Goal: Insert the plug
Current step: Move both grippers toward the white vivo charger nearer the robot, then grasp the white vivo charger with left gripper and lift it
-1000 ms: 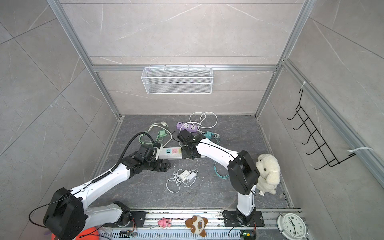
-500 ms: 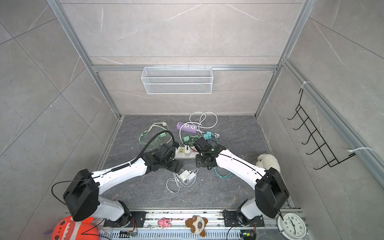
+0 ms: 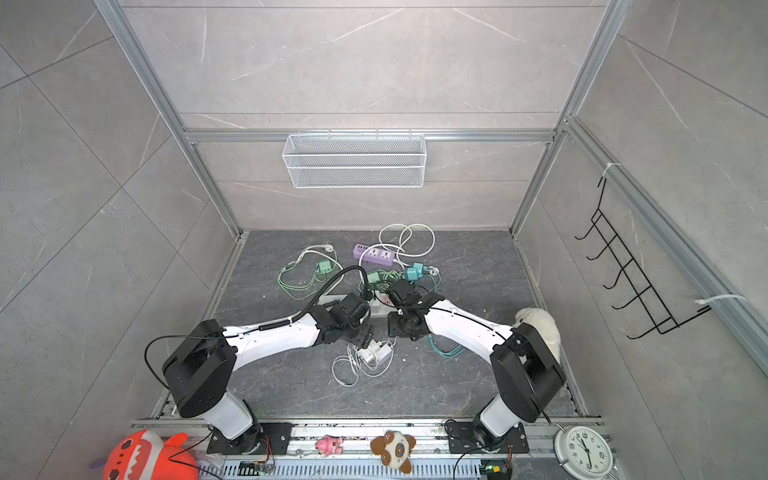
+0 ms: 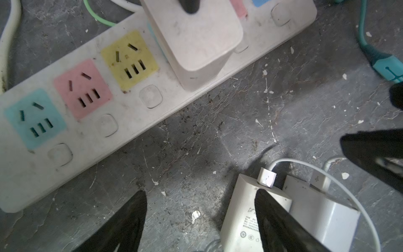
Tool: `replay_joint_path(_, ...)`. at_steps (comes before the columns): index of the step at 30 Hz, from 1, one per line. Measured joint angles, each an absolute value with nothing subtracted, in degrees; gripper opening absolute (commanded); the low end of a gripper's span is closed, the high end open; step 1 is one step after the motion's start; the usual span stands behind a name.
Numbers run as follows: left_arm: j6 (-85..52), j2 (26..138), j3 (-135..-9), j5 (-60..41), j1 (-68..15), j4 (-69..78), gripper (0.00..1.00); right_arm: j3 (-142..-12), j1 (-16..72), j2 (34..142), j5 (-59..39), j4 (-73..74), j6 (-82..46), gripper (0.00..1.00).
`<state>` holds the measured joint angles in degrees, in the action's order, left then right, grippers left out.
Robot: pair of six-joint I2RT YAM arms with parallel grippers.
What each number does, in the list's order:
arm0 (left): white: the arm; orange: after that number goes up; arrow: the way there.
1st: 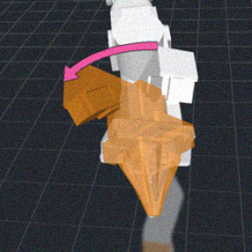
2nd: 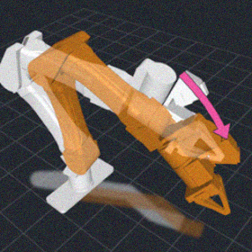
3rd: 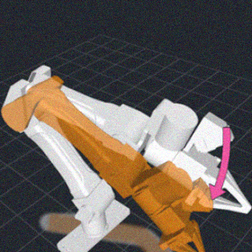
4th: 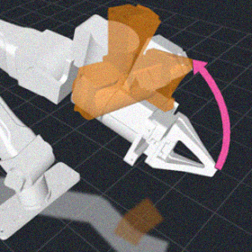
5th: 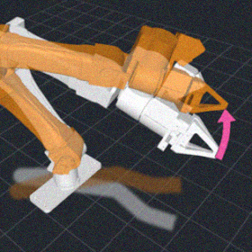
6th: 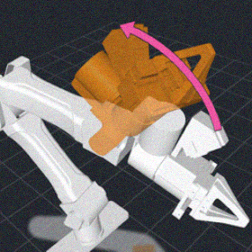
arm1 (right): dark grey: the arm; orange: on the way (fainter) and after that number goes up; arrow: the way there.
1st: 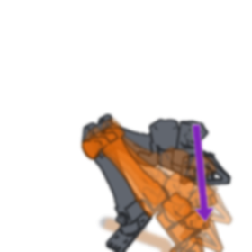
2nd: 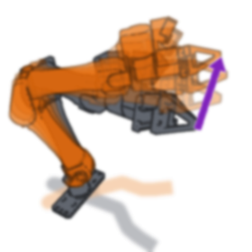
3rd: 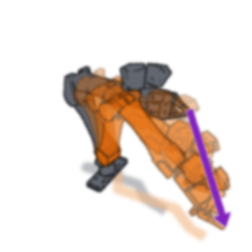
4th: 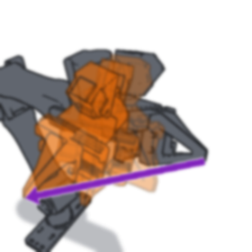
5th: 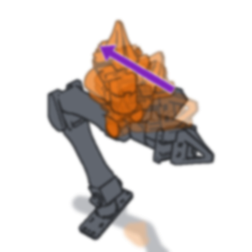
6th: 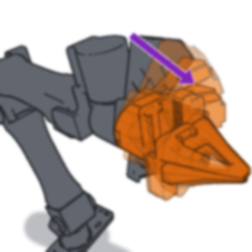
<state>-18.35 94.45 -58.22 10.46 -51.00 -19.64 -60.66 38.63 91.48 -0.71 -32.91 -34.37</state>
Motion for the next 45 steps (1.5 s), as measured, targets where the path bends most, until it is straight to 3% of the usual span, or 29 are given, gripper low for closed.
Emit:
replay_joint_path(33,-24.9,94.1,-52.5,7.0,-57.3,-17.3,0.83,-54.9,38.6,91.6,-8.4,-26.7,-35.2,0.53)
replay_joint_path(37,-25.6,96.5,-54.1,6.8,-57.3,-17.8,0.81,-54.6,38.6,91.5,-8.4,-26.7,-35.2,0.54)
replay_joint_path(45,-26.5,102.1,-59.4,7.8,-57.4,-21.5,0.59,-54.6,38.5,90.9,-8.2,-26.7,-35.2,0.54)
